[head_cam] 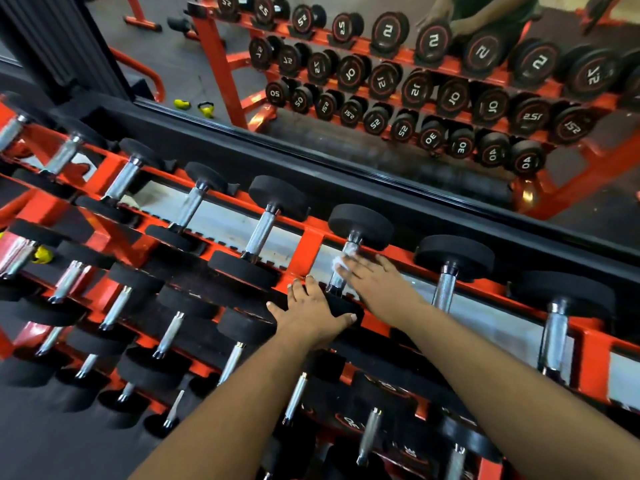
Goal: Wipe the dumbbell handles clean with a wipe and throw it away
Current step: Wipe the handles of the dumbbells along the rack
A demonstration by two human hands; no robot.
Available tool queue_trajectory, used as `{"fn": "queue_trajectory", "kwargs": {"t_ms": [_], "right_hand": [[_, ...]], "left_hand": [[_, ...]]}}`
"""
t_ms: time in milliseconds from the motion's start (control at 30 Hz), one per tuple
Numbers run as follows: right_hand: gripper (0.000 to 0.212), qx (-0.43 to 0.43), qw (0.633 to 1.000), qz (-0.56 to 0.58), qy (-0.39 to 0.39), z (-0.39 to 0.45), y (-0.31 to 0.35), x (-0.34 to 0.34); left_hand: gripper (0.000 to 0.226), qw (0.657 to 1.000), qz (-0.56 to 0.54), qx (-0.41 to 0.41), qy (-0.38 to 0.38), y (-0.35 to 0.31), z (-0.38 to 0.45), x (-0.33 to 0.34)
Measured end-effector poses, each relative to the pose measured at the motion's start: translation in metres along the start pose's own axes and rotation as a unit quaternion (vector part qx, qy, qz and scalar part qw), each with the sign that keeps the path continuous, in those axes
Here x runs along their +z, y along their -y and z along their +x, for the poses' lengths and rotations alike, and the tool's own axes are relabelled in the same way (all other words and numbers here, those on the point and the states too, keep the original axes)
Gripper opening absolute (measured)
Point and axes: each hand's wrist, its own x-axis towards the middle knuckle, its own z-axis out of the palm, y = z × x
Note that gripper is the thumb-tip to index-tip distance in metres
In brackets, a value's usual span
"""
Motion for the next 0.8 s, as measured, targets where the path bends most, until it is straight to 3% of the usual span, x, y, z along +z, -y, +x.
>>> {"fn": "queue_trajectory", "kwargs": {"t_ms": [133, 233, 300, 500, 700, 800], "right_hand": [[0.073, -0.068, 0.997, -0.029, 0.012, -0.009, -0.005, -0.005], [0.087, 0.024, 0.999, -0.046, -0.002, 0.004, -0.009, -0.009], [0.084, 0.056, 0.998, -0.028, -0.014, 0.009, -0.002, -0.010], [0.065, -0.135, 0.989, -0.051, -0.020, -0.009, -0.008, 0.000], [0.054, -0.137, 0.986, -0.092, -0.001, 0.018, 0.008, -0.022], [0.053, -0.160, 0.985, -0.046, -0.049, 0.006, 0.007, -0.016]], "left_hand": [[0.125, 1.000, 0.006, -0.002, 0.001, 0.000, 0.002, 0.001], [0.126, 1.000, 0.009, -0.002, 0.003, 0.000, 0.001, 0.000], [0.125, 1.000, 0.008, -0.001, 0.004, 0.000, 0.001, -0.001], [0.125, 1.000, 0.011, -0.003, -0.001, 0.001, 0.003, 0.002], [0.126, 1.000, 0.010, -0.010, 0.005, -0.001, 0.001, 0.000], [0.126, 1.000, 0.006, -0.008, 0.000, -0.001, 0.001, 0.001]]}}
